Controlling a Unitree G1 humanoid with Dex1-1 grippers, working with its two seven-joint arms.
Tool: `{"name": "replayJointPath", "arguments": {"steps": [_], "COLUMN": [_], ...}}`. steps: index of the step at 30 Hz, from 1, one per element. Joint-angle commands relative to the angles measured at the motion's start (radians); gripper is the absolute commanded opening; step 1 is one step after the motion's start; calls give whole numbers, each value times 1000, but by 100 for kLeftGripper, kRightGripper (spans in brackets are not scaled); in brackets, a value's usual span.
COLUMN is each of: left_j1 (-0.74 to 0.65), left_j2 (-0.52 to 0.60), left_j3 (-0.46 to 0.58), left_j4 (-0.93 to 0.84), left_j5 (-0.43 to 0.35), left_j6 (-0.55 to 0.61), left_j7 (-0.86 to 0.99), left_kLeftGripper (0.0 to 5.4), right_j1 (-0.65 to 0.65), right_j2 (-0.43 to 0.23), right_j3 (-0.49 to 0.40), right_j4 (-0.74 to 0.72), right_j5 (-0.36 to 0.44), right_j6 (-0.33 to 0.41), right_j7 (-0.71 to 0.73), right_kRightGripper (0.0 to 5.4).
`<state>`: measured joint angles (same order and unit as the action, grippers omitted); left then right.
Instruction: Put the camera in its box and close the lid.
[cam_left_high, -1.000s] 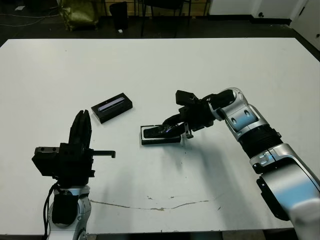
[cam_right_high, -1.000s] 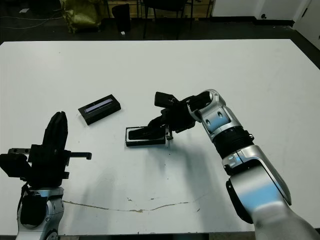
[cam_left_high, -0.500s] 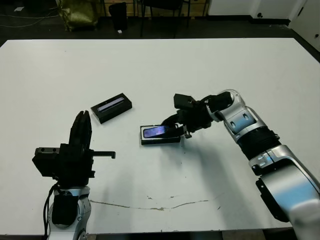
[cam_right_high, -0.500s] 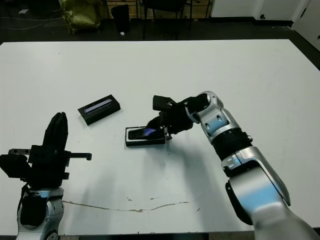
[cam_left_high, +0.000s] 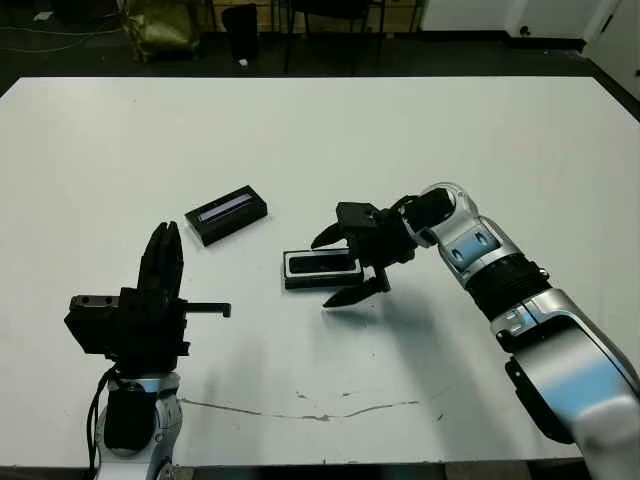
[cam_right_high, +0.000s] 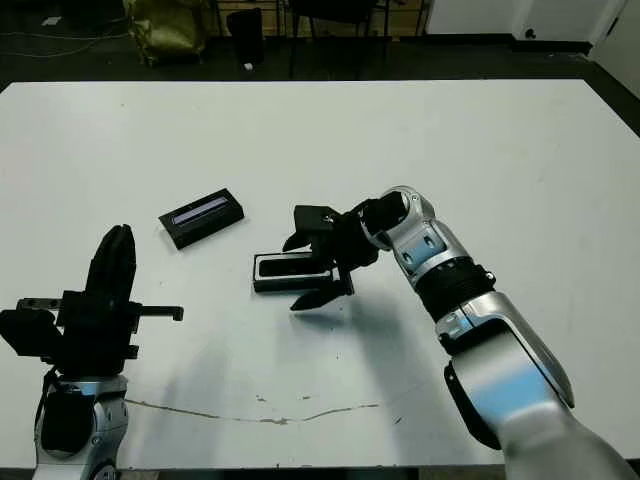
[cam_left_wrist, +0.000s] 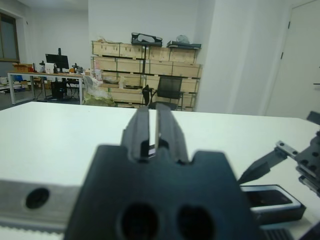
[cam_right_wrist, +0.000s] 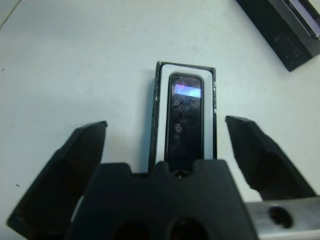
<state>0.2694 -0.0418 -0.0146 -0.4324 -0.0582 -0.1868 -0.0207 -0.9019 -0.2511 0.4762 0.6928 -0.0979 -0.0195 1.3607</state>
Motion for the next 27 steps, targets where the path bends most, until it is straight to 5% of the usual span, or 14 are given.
{"name": "replayJointPath", "arguments": {"steps": [1, 5, 11, 17, 21, 27], "left_j1": [7, 11, 8, 10, 9, 0], "left_j2": [6, 7, 7, 9, 22, 52], "left_j3": [2, 0, 0, 6, 19, 57], "left_j4": [17, 12, 12, 0, -14, -32], "left_j5": [1, 9, 0, -4, -5, -13], "left_j6": [8, 11, 13, 21, 34, 64], "left_j7": [-1, 3, -2, -1, -6, -17], "left_kLeftGripper": [0, 0, 0, 0, 0, 0], "right_j1": [19, 29, 84, 275, 451, 629], "right_j2": [-26, -40, -83, -73, 1, -8], "right_j3": [-31, -81, -203, -396, -496, -541], "right_j4": [-22, -65, -245, -646, -876, -1075], "right_j5": [20, 78, 221, 342, 356, 340], "right_j6": [16, 58, 287, 536, 569, 562], "right_j7": [9, 31, 13, -303, -591, -792], "right_kRightGripper": [539, 539, 539, 531, 459, 321]}}
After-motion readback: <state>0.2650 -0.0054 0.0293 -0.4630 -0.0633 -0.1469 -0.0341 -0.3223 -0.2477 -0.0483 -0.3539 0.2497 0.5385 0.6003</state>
